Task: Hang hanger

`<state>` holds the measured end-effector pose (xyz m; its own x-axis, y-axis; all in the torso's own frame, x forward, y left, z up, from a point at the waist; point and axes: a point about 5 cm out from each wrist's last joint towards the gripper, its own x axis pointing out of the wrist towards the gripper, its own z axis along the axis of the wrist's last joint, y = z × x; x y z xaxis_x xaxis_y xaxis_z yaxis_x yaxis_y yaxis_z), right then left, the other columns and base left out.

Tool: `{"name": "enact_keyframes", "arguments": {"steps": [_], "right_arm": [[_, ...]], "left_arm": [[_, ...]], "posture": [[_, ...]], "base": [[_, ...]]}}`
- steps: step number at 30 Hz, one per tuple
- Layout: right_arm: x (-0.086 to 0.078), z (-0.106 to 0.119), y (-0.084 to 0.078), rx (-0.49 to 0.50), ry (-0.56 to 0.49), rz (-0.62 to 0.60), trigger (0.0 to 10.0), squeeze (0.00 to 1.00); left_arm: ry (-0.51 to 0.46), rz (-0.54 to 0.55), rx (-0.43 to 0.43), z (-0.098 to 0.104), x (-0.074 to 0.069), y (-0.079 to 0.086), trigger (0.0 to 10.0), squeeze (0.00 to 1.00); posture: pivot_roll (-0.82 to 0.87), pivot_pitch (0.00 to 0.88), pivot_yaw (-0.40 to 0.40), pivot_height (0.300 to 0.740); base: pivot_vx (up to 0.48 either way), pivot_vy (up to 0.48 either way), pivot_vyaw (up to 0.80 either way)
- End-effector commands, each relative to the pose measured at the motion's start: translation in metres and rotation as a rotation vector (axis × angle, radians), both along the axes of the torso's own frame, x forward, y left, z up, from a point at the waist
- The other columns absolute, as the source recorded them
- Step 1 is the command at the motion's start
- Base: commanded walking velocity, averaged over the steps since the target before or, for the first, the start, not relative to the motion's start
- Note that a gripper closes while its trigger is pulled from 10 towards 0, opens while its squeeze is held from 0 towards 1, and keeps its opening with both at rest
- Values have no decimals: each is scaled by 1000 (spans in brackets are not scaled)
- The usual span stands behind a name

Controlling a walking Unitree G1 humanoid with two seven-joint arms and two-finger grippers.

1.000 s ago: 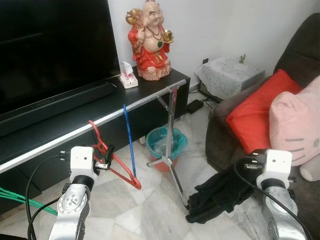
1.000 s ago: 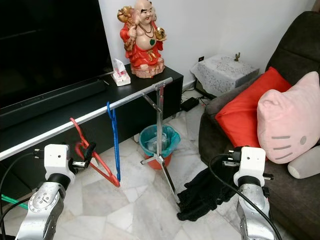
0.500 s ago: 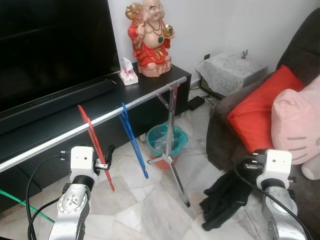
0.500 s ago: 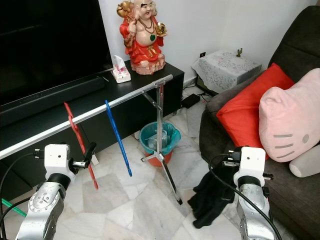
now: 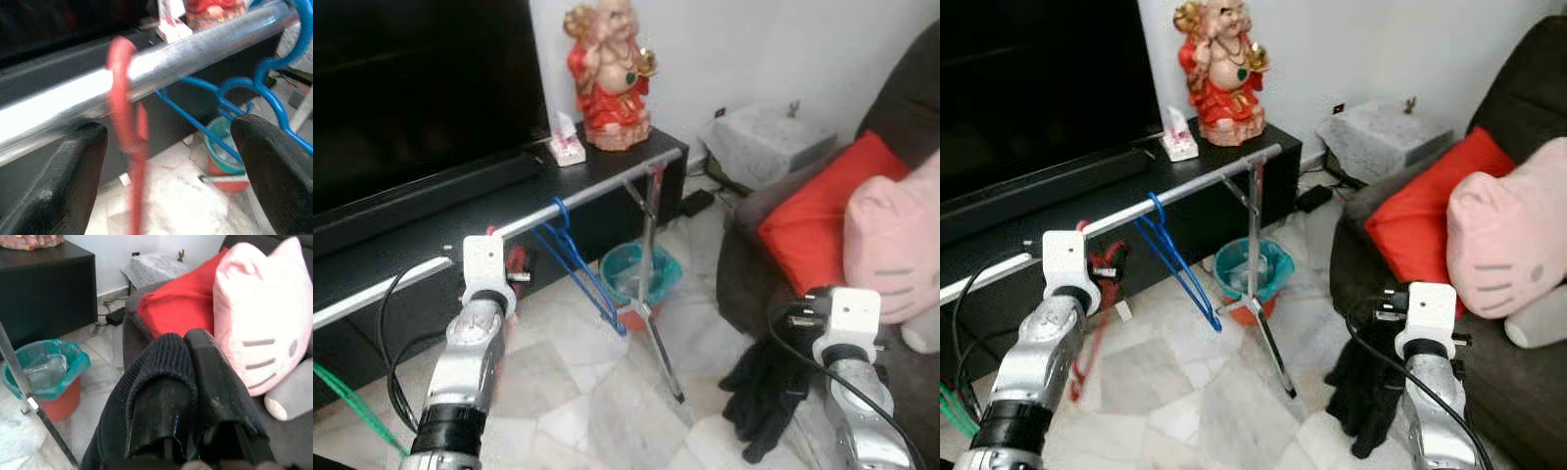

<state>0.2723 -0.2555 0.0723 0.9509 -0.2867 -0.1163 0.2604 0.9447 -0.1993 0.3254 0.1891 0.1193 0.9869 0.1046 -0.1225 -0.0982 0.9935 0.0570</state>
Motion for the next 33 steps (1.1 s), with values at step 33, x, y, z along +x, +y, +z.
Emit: {"name": "enact_keyframes", "arguments": {"steps": [33], "right_arm": [[6,4,3,-1,-11,34,10000,0]], "left_arm": [[189,75,83,-13,18,-7,10000,0]], "posture": [[4,0,0,740]], "base": [[0,0,0]]}}
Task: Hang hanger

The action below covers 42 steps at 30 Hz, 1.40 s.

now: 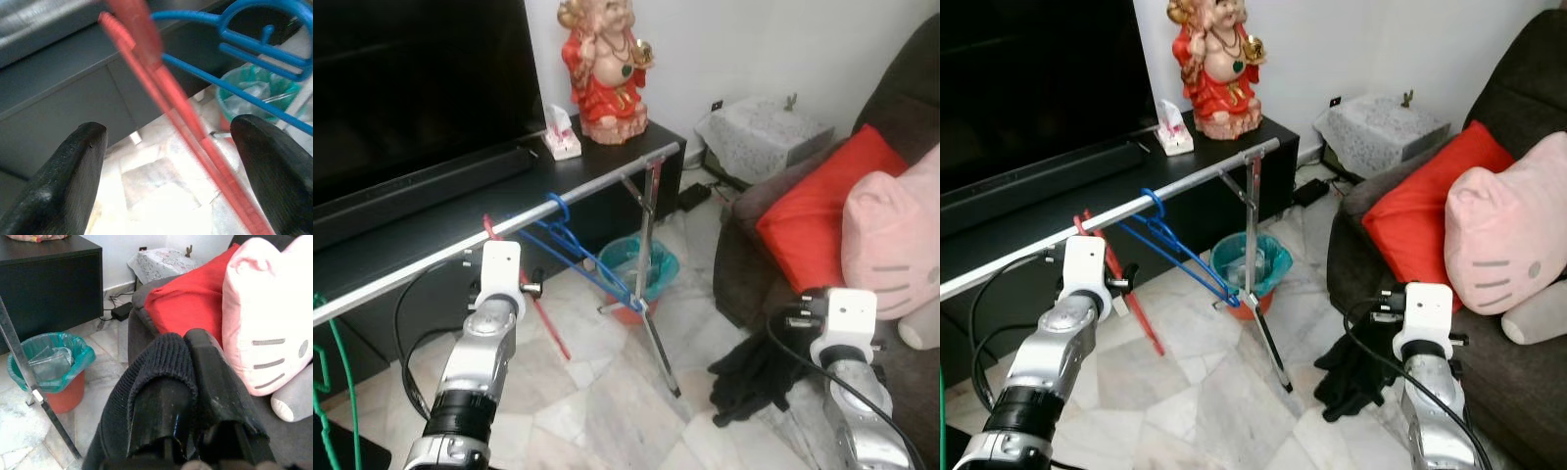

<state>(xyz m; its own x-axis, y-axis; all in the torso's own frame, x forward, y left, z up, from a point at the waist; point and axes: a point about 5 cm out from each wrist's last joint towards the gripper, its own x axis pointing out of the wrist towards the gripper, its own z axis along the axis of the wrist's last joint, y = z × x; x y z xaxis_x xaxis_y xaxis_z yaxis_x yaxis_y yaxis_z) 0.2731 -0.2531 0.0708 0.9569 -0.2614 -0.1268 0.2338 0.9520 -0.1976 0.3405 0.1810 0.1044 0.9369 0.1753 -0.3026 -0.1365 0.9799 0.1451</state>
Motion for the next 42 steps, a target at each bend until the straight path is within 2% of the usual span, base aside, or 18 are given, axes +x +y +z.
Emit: {"name": "enact_keyframes", "arguments": {"steps": [1,7,11,12,13,14,15,16,17,27,42], "right_arm": [[5,6,2,-5,-23,10,10000,0],[6,7,1,-6,-23,12,10000,0],[5,7,0,-9,-22,12,10000,0],[5,8,0,-10,-22,13,10000,0],[5,8,0,-10,-22,13,10000,0],[5,8,0,-10,-22,13,10000,0],[5,8,0,-10,-22,13,10000,0],[5,8,0,-11,-22,14,10000,0],[5,8,-1,-10,-23,14,10000,0],[7,8,1,-27,-21,25,10000,0],[9,10,2,-20,-30,26,10000,0]], "left_arm": [[0,22,14,2,6,-1,10000,0],[-21,11,-8,2,16,-6,10000,0],[-27,26,6,4,22,0,10000,0],[-22,34,10,3,23,2,9412,0],[-18,36,13,2,23,2,4235,0],[-16,36,16,1,23,3,1569,0],[-15,37,17,1,22,3,1569,0],[-15,37,18,0,23,3,314,0],[-14,39,19,-2,23,3,0,0],[-8,51,26,-8,23,8,0,0],[-19,42,38,-8,25,5,0,0]], "posture": [[2,0,-1,740],[-3,0,-4,740],[-6,0,-5,740],[-6,0,-5,740],[-6,0,-5,740],[-7,0,-5,740],[-8,0,-5,740],[-8,0,-6,740],[-8,0,-5,740],[0,0,-7,740],[-1,0,-8,740]], "base": [[0,0,0],[0,0,0],[0,0,0],[0,0,0],[0,0,0],[0,0,0],[0,0,0],[0,0,0],[0,0,0],[0,0,0],[0,0,0]]}}
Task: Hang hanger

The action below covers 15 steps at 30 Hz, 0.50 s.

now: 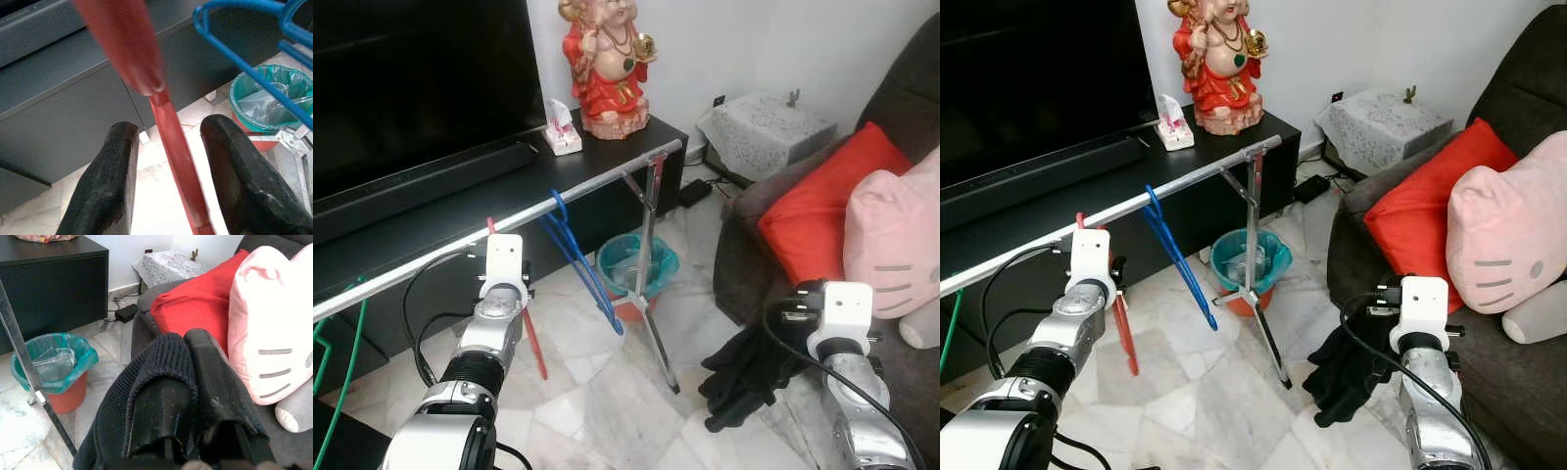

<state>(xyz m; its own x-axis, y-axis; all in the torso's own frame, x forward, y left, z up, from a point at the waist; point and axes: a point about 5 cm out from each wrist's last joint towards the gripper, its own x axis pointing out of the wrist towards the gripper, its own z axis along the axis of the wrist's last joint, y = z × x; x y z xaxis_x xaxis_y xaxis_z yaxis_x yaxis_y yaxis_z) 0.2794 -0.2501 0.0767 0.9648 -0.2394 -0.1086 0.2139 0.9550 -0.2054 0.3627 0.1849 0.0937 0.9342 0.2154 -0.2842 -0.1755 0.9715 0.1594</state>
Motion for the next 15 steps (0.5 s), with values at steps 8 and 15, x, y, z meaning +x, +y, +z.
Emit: {"name": "enact_keyframes", "arguments": {"steps": [8,15], "right_arm": [[3,5,-1,-5,-14,3,10000,0],[4,5,-1,-6,-16,4,10000,0]], "left_arm": [[-4,2,24,3,3,2,0,0],[-8,4,21,2,3,2,0,0]], "posture": [[2,0,-9,740],[2,0,-10,740]], "base": [[0,0,0],[0,0,0]]}}
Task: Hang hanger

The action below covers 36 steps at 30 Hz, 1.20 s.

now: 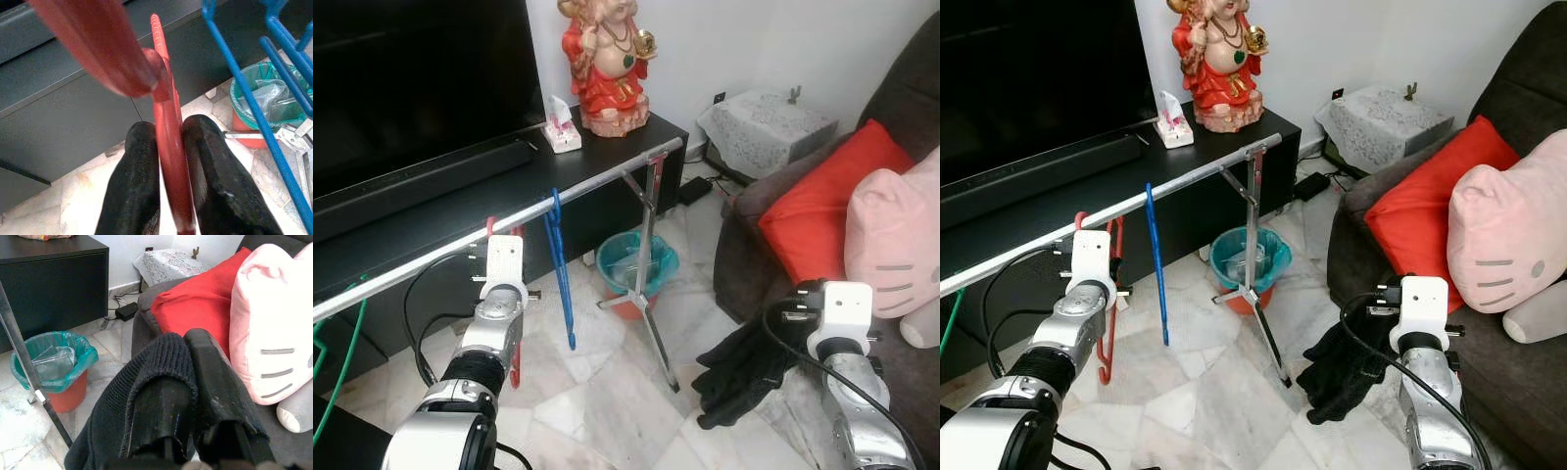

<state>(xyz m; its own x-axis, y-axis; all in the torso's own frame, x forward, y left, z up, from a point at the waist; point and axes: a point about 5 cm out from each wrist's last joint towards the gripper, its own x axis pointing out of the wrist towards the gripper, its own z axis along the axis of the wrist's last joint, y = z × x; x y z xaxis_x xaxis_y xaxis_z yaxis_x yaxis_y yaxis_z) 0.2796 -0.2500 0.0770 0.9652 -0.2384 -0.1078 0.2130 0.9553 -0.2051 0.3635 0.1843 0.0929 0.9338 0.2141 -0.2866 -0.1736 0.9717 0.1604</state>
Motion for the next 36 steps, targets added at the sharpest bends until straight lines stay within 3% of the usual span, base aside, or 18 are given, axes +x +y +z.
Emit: {"name": "enact_keyframes", "arguments": {"steps": [1,15,26,27,28,29,30,31,36], "right_arm": [[4,5,-1,-6,-15,2,10000,0],[4,4,1,-1,-12,2,10000,0],[1,2,1,4,-11,-3,10000,0],[1,2,1,4,-11,-3,10000,0],[1,1,1,3,-11,-4,10000,0],[0,1,1,3,-11,-4,10000,0],[0,1,1,3,-11,-4,10000,0],[0,1,1,1,-10,1,10000,0],[-1,0,1,1,-8,3,10000,0]], "left_arm": [[-11,6,20,3,2,3,0,0],[-31,19,27,6,2,7,0,0],[-147,49,50,15,-10,25,0,0],[-154,50,54,14,-14,27,863,0],[-181,33,47,13,-21,30,6118,0],[-197,19,41,13,-25,30,6118,0],[-204,4,46,12,-28,30,7569,0],[-207,-11,47,9,-35,31,10000,0],[-207,-41,51,0,-50,32,10000,0]], "posture": [[2,0,-9,740],[5,0,-3,740],[-4,0,9,740],[-5,0,11,740],[-5,0,13,740],[-3,0,13,740],[-2,0,13,740],[-1,0,13,740],[0,0,16,740]], "base": [[0,0,0],[0,0,0],[0,0,0],[0,0,0],[0,0,0],[0,0,0],[0,0,0],[0,0,0],[0,0,0]]}}
